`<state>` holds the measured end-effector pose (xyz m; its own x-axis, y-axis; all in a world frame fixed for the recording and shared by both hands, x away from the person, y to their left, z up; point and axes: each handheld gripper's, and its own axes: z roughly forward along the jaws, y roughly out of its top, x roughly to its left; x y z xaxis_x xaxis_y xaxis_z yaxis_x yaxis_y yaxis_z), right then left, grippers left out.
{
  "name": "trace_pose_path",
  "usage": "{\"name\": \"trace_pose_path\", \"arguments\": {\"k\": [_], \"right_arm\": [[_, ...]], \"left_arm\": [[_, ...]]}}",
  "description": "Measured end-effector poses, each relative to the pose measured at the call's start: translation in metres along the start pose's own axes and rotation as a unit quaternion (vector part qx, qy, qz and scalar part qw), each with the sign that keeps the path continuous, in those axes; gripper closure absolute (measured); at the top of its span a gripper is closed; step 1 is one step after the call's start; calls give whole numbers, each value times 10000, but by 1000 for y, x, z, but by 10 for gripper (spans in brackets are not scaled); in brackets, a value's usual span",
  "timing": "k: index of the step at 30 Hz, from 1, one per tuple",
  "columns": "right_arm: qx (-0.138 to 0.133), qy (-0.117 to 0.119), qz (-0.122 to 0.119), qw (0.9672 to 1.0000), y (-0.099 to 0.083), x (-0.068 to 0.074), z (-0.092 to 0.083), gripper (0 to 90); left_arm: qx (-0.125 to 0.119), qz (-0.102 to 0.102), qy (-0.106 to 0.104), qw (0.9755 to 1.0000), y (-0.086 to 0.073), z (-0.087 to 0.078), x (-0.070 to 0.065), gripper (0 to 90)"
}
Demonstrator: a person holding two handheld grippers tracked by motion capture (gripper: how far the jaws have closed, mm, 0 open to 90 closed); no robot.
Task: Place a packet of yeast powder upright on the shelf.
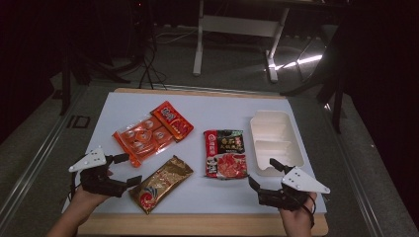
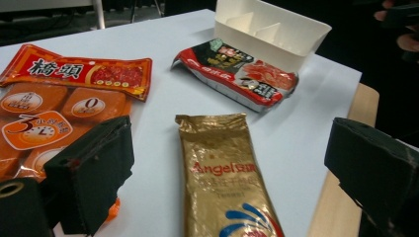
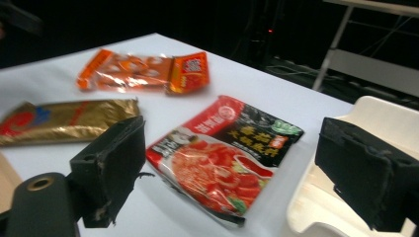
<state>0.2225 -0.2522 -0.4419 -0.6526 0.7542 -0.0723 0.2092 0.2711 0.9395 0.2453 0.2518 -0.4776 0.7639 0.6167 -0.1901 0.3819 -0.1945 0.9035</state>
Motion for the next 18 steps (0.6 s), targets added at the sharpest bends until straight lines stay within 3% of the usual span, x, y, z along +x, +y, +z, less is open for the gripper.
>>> {"name": "trace_pose_path", "arguments": {"k": [5, 7, 9, 10, 18], "right_arm": [[-68, -114, 9, 9999, 1, 1, 0, 111], [-181, 8, 8, 9998, 1, 2, -1, 104], [-198, -101, -65, 9997, 2, 4, -1, 104], [-228, -39, -72, 9997, 2, 5, -2, 104], [-113, -30, -131, 9998, 2, 7, 1, 104]], "left_arm": [[145, 59, -24, 9999, 6, 13, 5, 110], [217, 51, -13, 9998, 10, 19, 7, 118], [287, 58, -12, 9996, 13, 25, 9, 120], [305, 57, -17, 9995, 14, 28, 9, 120], [722, 156, 48, 9973, 20, 57, 9, 151]]}}
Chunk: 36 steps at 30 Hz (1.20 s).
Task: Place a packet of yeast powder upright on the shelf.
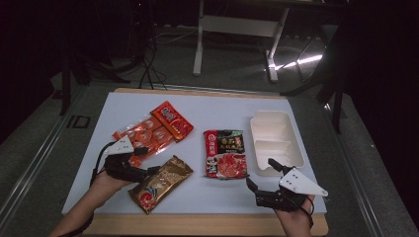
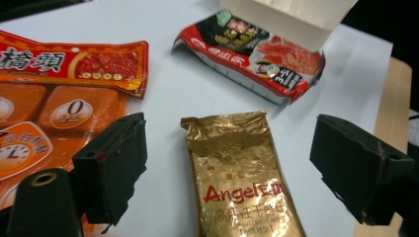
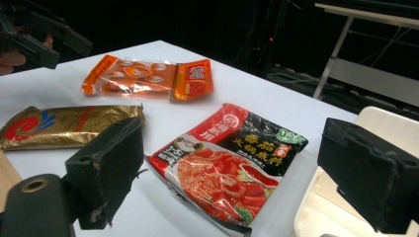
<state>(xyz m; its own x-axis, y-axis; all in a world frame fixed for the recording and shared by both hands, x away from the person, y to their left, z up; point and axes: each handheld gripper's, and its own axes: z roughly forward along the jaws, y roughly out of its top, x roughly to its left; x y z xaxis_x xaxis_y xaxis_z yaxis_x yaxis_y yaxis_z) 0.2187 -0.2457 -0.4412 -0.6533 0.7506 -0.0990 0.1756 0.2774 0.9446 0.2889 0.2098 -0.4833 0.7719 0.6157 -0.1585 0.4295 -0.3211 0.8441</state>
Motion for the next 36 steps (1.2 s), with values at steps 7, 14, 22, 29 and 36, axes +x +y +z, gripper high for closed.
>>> {"name": "trace_pose_path", "arguments": {"k": [7, 14, 22, 29, 36], "right_arm": [[20, 21, 57, 10000, -1, -2, 0, 105], [89, 59, 7, 9999, -2, -1, 1, 105], [92, 102, -20, 9999, -3, 0, 1, 105], [115, 136, 1, 9998, -3, 0, 1, 105], [120, 140, 8, 9998, -4, 0, 2, 105]], "left_arm": [[172, -51, 11, 9998, 6, 19, 5, 171], [439, -26, -11, 9990, 10, 42, 5, 217], [726, -117, 67, 9973, 11, 62, 10, 320], [910, -268, 74, 9955, 12, 74, 17, 393], [1155, -432, 80, 9923, 7, 88, 23, 393]]}}
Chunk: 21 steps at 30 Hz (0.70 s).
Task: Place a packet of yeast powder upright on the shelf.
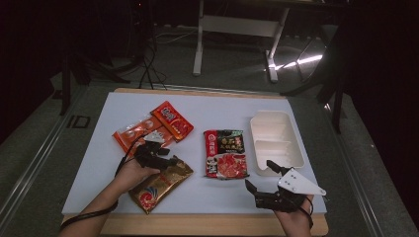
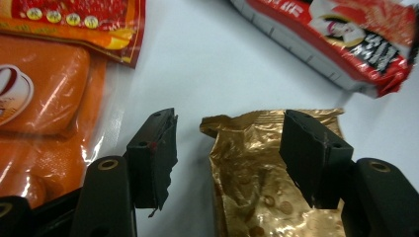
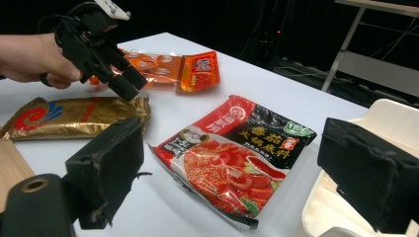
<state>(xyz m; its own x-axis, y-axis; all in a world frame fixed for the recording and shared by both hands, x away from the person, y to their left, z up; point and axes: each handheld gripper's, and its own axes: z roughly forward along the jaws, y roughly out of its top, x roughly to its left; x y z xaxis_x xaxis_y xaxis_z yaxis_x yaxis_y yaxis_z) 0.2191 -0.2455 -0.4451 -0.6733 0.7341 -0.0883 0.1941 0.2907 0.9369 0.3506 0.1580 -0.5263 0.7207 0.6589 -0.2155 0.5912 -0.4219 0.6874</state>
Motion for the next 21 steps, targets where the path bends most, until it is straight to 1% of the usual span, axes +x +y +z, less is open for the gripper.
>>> {"name": "trace_pose_path", "arguments": {"k": [5, 8, 9, 10, 11, 13, 15, 20, 21], "right_arm": [[30, 10, -20, 10000, 0, 0, 1, 105], [33, 22, -13, 10000, -1, 0, 1, 105], [31, 13, -26, 10000, -1, 1, 1, 106], [33, 14, -29, 10000, -1, 0, 1, 105], [32, 9, -25, 10000, -1, 0, 1, 105], [45, 19, -12, 10000, -1, 0, 1, 105], [60, 28, -28, 10000, -1, 0, 1, 106], [59, 29, -33, 10000, 0, 1, 1, 106], [57, 36, -26, 10000, 0, 1, 1, 106]], "left_arm": [[126, -76, -5, 9999, 0, 8, 3, 405], [197, -82, 27, 9998, -1, 12, 4, 422], [249, -88, -15, 9996, -2, 14, 4, 422], [285, -50, -4, 9996, -2, 15, 4, 422], [284, -7, 62, 9996, -3, 16, 2, 421], [317, -33, 24, 9995, -3, 19, 1, 425], [353, -18, 124, 9993, -2, 20, -2, 437], [458, 101, 262, 9986, -2, 21, -12, 484], [470, 105, 253, 9985, -2, 21, -15, 502]]}}
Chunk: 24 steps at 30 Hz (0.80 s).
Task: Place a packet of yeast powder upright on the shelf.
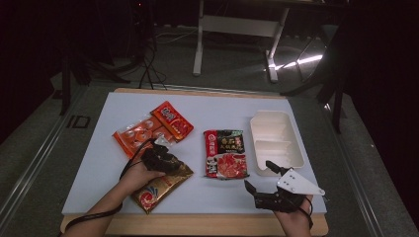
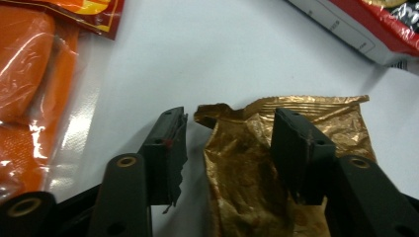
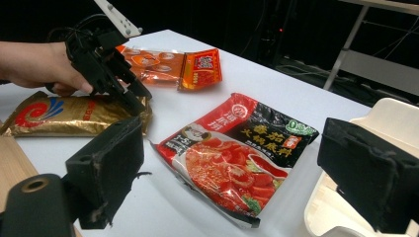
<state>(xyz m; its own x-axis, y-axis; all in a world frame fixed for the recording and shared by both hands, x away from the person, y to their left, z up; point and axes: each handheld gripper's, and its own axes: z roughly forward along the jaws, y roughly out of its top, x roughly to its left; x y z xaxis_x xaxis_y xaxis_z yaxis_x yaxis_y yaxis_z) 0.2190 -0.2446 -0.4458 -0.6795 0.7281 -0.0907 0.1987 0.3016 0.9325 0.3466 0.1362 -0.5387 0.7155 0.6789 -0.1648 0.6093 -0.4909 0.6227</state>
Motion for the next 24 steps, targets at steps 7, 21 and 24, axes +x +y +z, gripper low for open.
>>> {"name": "trace_pose_path", "arguments": {"k": [7, 21, 24], "right_arm": [[5, -8, 15, 10000, 0, -1, 0, 106], [2, 2, 45, 10000, -1, -2, 1, 107], [-18, -4, 91, 10000, 0, -2, 0, 107]], "left_arm": [[134, 229, 168, 9995, 2, 1, -12, 618], [15, 177, 464, 9988, 5, -16, -9, 892], [-176, -17, 409, 9990, 3, -28, -4, 893]]}}
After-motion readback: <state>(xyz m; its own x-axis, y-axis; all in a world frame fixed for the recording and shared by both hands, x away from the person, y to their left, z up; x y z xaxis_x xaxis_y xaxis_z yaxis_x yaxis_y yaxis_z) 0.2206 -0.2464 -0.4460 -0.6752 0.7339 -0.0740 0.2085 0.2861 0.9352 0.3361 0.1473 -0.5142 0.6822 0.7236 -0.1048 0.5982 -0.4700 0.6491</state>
